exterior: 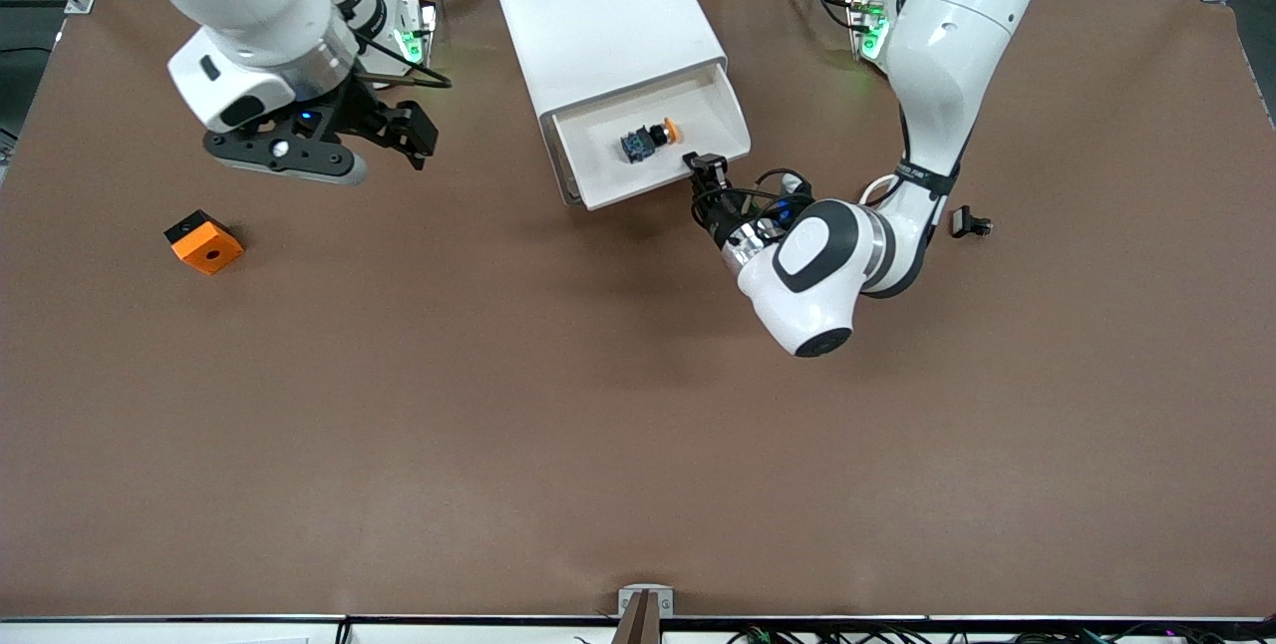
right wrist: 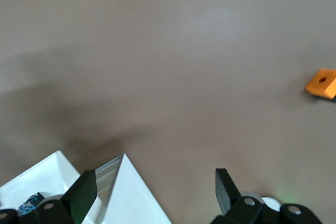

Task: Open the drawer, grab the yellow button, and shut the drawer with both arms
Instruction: 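Release the drawer with the left gripper while the right gripper reaches in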

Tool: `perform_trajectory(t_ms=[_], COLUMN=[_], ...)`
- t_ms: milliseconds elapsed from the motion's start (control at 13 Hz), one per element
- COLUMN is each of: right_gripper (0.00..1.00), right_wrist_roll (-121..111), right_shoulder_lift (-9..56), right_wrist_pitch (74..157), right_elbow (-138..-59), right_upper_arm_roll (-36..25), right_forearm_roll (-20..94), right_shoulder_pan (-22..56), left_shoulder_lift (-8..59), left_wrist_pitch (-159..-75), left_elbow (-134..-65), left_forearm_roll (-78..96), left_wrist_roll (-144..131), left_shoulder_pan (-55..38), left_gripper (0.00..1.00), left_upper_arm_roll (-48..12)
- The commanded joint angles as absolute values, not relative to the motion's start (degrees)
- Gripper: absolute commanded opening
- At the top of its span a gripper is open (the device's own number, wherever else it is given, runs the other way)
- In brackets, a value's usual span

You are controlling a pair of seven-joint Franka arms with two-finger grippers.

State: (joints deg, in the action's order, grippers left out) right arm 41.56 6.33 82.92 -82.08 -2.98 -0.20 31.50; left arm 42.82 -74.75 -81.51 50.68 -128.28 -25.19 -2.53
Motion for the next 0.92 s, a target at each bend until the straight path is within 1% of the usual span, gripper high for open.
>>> perform_trajectory(t_ms=[0,77,153,383,613,690,843], right_gripper=[1.00,1.00,1.00,1.00,1.00,1.00,1.00], right_wrist_roll=[53.65,59.18,63.94,76.25,90.65,95.14,100.70], right_shoulder_lift=[8.34,9.13,10.10,12.91,15.64,16.69,18.54], right_wrist_pitch=[82.44,82.53,82.62,85.68,91.30,94.10,97.19], right_elbow=[-80.60,-80.60,-80.51,-79.72,-79.63,-79.63,-79.63], right_upper_arm_roll=[-3.43,-3.43,-3.43,-3.43,-3.43,-3.43,-3.43], right_forearm_roll=[-0.88,-0.88,-1.31,-0.97,-0.70,-0.62,-0.70], right_shoulder_pan=[35.76,37.16,38.74,40.52,43.67,44.29,45.52], left_shoulder_lift=[45.18,45.09,44.65,44.65,44.12,44.12,44.12], left_wrist_pitch=[-75.93,-75.94,-75.94,-76.02,-75.94,-75.94,-75.94], left_elbow=[-78.40,-78.40,-78.40,-75.77,-74.01,-72.61,-70.23], left_forearm_roll=[50.45,50.45,50.54,50.01,49.84,49.83,49.83], left_wrist_roll=[-126.74,-126.22,-126.21,-125.86,-122.79,-122.00,-117.27], left_shoulder_pan=[-23.82,-23.04,-22.51,-21.62,-19.96,-19.26,-18.11], left_gripper=[0.40,0.75,1.00,1.00,1.00,1.00,1.00], left_upper_arm_roll=[-1.67,-1.76,-1.76,-1.50,1.14,1.75,2.28])
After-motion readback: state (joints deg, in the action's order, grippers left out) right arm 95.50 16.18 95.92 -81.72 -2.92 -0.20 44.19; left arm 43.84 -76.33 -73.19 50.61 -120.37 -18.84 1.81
